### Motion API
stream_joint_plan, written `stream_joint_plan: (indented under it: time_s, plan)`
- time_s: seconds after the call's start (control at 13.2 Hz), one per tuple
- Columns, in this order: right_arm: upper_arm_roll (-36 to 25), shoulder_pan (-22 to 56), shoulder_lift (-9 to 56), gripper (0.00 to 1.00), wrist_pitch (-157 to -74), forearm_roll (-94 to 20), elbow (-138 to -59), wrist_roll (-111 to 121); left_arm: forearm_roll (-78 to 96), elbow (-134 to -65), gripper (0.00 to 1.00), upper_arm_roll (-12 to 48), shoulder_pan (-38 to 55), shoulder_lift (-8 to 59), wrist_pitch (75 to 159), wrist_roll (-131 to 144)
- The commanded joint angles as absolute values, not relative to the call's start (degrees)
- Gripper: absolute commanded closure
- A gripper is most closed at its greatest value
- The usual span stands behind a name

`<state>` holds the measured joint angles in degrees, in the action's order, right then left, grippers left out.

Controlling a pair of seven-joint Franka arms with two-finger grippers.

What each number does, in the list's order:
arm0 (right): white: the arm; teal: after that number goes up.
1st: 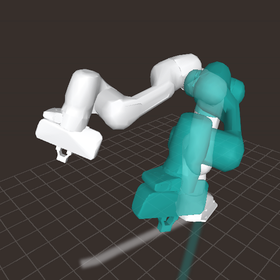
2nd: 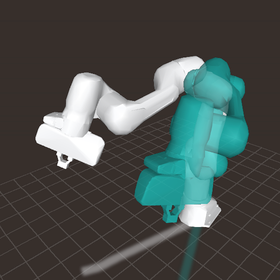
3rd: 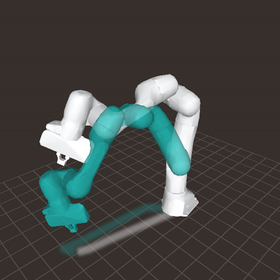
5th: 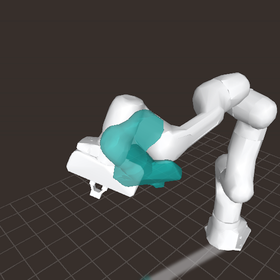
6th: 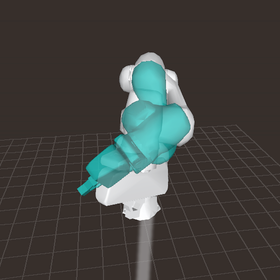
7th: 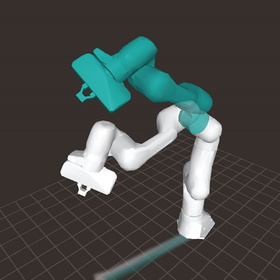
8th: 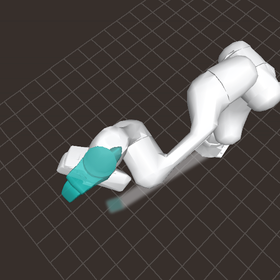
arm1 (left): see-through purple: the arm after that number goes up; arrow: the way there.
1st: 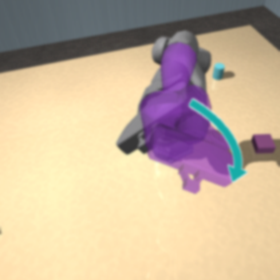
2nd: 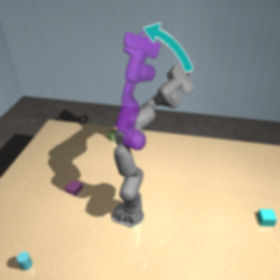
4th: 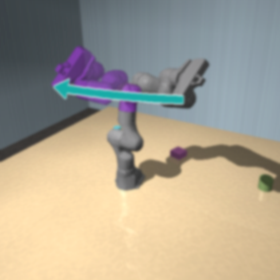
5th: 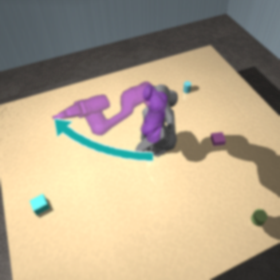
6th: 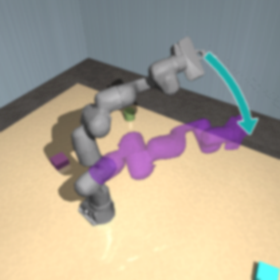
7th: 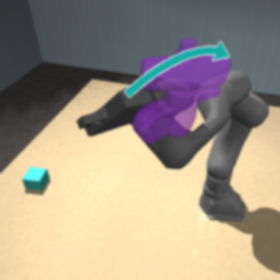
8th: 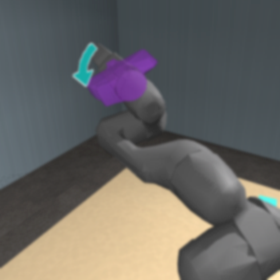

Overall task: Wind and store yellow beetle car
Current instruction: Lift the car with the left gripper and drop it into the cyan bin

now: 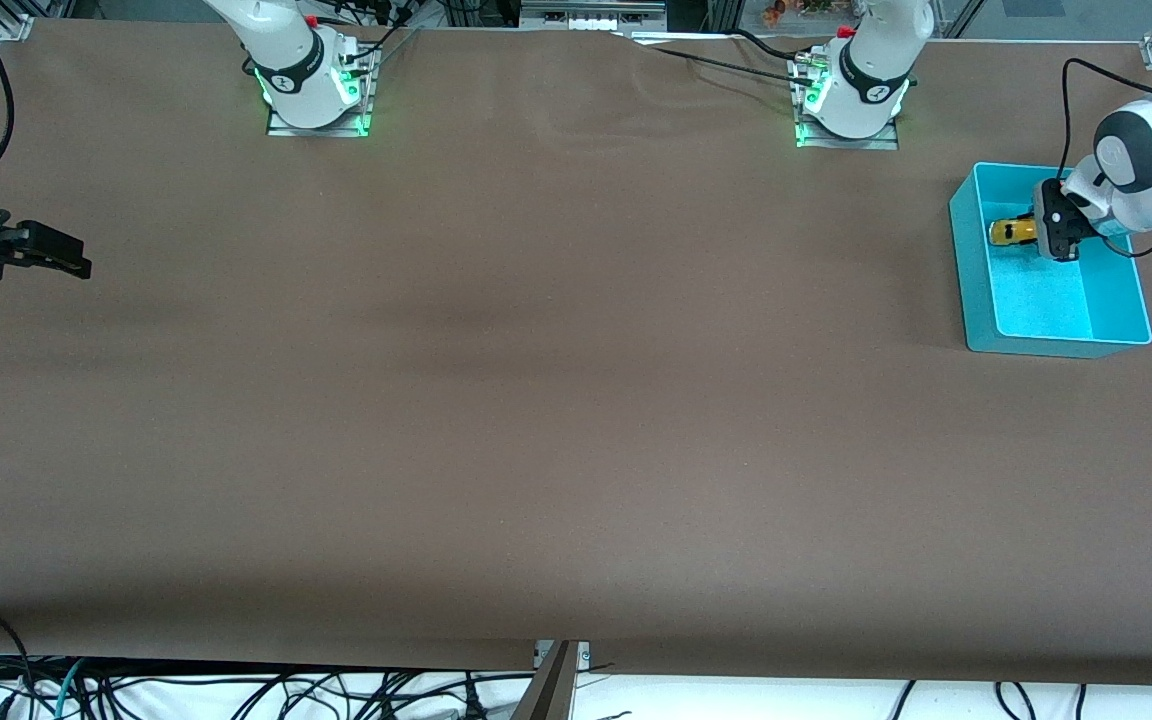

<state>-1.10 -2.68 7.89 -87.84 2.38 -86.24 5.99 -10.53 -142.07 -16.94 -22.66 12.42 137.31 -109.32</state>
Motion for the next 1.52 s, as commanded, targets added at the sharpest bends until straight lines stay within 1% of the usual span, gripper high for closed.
stream_joint_plan:
  time_s: [0.0,0.15,0.23,0.3,0.38,0.53,0.68,0.76,0.91,1.06,1.29,1.44]
  plan:
    - [-1.49,-2.90,7.91,0.00,-87.10,1.93,-85.43,6.06,-9.32,-140.37,0.00,-16.44,-23.29,13.89,137.99,-108.98]
    - [-1.49,-2.90,8.00,0.00,-87.28,2.37,-85.52,5.98,-9.32,-137.04,0.00,-16.35,-21.98,12.93,137.90,-108.99]
    - [-1.49,-3.07,8.00,0.00,-87.28,2.29,-85.52,6.06,-9.23,-133.72,0.00,-16.35,-20.41,12.22,137.81,-109.07]
    - [-1.58,-3.08,8.00,0.00,-87.28,2.29,-85.43,6.06,-8.97,-128.37,0.00,-16.26,-18.22,12.04,137.29,-108.99]
    - [-1.58,-3.08,8.00,0.00,-87.28,2.46,-85.43,6.06,-8.96,-122.93,0.00,-15.91,-16.54,12.04,134.76,-108.90]
    - [-1.58,-2.99,8.09,0.00,-87.28,2.46,-85.52,6.06,-8.88,-112.29,0.00,-13.72,-13.90,11.69,124.60,-108.02]
    - [-1.49,-2.90,8.17,0.00,-87.28,2.46,-85.43,6.06,-7.56,-105.58,0.00,-13.27,-10.39,11.52,118.85,-96.84]
    - [-1.49,-2.99,8.09,0.00,-87.36,2.46,-85.43,6.06,-7.21,-103.99,0.00,-13.18,-9.33,10.82,116.91,-90.68]
    - [-1.49,-2.99,8.17,0.00,-87.36,2.46,-85.52,6.06,-6.95,-103.54,0.00,-10.13,-9.14,7.40,114.36,-75.67]
    - [-1.49,-2.99,8.17,0.00,-87.36,2.46,-85.43,5.98,-6.77,-102.66,0.00,-9.58,-5.65,4.41,110.06,-59.06]
    - [-1.49,-3.08,8.17,0.00,-87.45,2.46,-85.43,6.06,-6.77,-102.22,0.00,-2.83,-3.96,0.10,102.51,-29.02]
    - [-1.58,-3.16,8.26,0.00,-87.54,2.46,-85.43,6.06,0.04,-102.04,0.00,0.25,-3.34,-1.66,96.97,-13.08]
